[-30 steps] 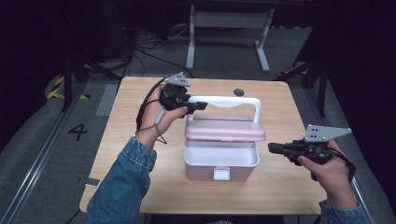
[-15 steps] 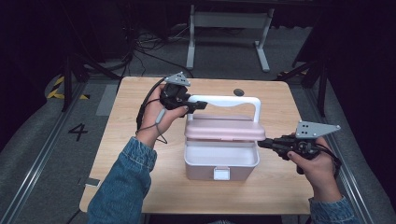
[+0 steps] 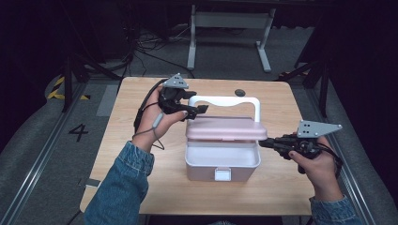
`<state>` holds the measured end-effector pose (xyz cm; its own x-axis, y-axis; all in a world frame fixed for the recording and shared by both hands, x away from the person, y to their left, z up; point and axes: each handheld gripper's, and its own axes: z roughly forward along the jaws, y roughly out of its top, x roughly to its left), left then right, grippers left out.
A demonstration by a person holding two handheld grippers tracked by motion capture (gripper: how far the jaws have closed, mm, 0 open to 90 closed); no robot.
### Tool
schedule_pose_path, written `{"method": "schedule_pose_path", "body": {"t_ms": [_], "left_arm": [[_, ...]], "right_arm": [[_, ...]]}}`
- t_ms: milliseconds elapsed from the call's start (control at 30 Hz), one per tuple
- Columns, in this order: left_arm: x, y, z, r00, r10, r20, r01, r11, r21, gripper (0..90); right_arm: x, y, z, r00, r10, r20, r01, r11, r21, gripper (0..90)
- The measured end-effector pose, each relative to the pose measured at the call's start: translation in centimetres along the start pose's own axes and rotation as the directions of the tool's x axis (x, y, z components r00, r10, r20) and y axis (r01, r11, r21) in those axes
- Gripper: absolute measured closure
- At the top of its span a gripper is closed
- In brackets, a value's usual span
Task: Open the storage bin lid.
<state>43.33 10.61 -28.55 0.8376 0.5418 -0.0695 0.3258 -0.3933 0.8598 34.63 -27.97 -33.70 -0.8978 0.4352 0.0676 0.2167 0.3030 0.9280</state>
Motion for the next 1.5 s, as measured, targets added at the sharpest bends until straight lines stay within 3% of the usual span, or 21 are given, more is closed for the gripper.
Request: {"method": "schedule_pose_path", "body": {"t_ms": [200, 233, 333, 500, 700, 933, 1233, 1333, 1500], "left_arm": [[-0.2, -0.6, -2.1, 0.9996, 0.009, -0.027, -0.010, 0.9994, -0.034, 28.7], [-0.5, -0.8, -3.2, 0.9992, 0.020, -0.034, -0.022, 0.9986, -0.049, 28.6], [-1.1, -1.1, -4.3, 0.9988, 0.026, -0.042, -0.029, 0.9980, -0.057, 28.6], [-2.7, -2.7, -6.5, 0.9977, 0.049, -0.046, -0.052, 0.9972, -0.054, 27.8], [-3.6, -4.5, -7.6, 0.9965, 0.063, -0.055, -0.066, 0.9965, -0.052, 27.8], [-4.6, -6.7, -6.3, 0.9947, 0.098, -0.033, -0.097, 0.9951, 0.016, 26.5], [-4.6, -7.4, -4.2, 0.9942, 0.100, -0.040, -0.099, 0.9949, 0.018, 27.8], [-4.5, -7.2, -3.5, 0.9917, 0.112, -0.064, -0.111, 0.9937, 0.014, 28.8], [-4.3, -6.7, -2.4, 0.9816, 0.149, -0.119, -0.152, 0.9884, -0.014, 32.6]], "right_arm": [[0.0, 0.0, 0.0, 1.0000, 0.001, 0.001, -0.001, 1.000, 0.002, 90.0], [0.0, 0.1, 0.0, 1.0000, 0.003, -0.002, -0.003, 1.000, 0.004, 90.0], [0.0, 0.1, 0.0, 1.0000, 0.007, -0.003, -0.007, 1.000, 0.004, 90.0], [-0.1, 0.1, 0.0, 0.9998, 0.020, -0.006, -0.020, 1.000, 0.003, 89.9], [-0.1, 0.2, 0.0, 0.9996, 0.028, -0.004, -0.028, 1.000, -0.002, 89.9], [-0.2, 0.2, 0.0, 0.9989, 0.045, -0.014, -0.045, 0.999, -0.008, 89.6], [-0.5, 0.4, -0.1, 0.9982, 0.058, -0.014, -0.058, 0.998, -0.017, 89.5], [-0.8, 0.6, -0.1, 0.9978, 0.065, -0.012, -0.065, 0.998, -0.020, 89.5], [-1.0, 0.8, 0.1, 0.9974, 0.069, -0.018, -0.070, 0.997, -0.024, 88.9]]}}
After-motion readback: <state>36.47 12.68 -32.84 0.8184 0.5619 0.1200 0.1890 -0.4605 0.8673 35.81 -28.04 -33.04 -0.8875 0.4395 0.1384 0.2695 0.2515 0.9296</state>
